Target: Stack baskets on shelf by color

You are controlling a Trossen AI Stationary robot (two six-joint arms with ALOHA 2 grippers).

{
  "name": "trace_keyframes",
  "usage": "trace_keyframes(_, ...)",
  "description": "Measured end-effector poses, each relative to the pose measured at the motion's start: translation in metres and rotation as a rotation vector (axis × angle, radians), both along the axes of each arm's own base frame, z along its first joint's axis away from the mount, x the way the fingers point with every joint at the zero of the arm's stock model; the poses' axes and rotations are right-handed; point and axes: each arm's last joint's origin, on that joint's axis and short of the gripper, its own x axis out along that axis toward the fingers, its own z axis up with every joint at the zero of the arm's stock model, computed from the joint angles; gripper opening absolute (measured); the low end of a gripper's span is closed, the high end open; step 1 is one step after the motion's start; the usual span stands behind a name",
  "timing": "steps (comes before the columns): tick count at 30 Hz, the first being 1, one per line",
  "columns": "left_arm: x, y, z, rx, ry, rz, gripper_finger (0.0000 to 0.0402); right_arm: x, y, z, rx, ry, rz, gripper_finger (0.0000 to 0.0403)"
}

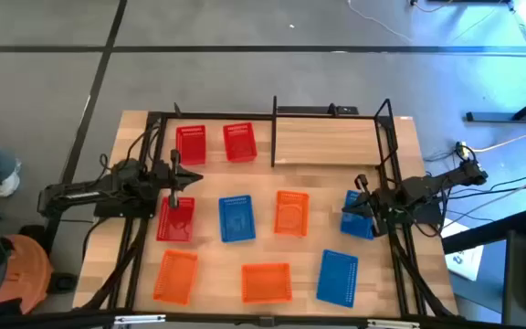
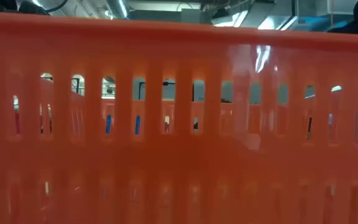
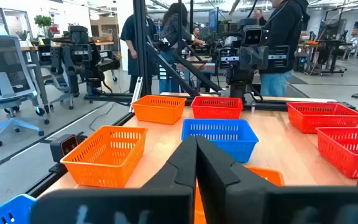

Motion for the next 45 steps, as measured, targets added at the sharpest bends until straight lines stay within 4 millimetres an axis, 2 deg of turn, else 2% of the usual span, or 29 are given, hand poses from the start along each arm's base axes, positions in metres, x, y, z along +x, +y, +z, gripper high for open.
trace_keyframes(37, 0.000, 0.000, 0.000, 0.000, 0.000, 0.000, 0.0000, 0.000, 0.000, 0.002, 0.007, -0.016, 0.000, 0.0008)
trace_keyframes(45, 0.000, 0.000, 0.000, 0.000, 0.000, 0.000, 0.0000, -0.003, -0.002, 0.020, 0.109, -0.165, -0.041, 0.0003)
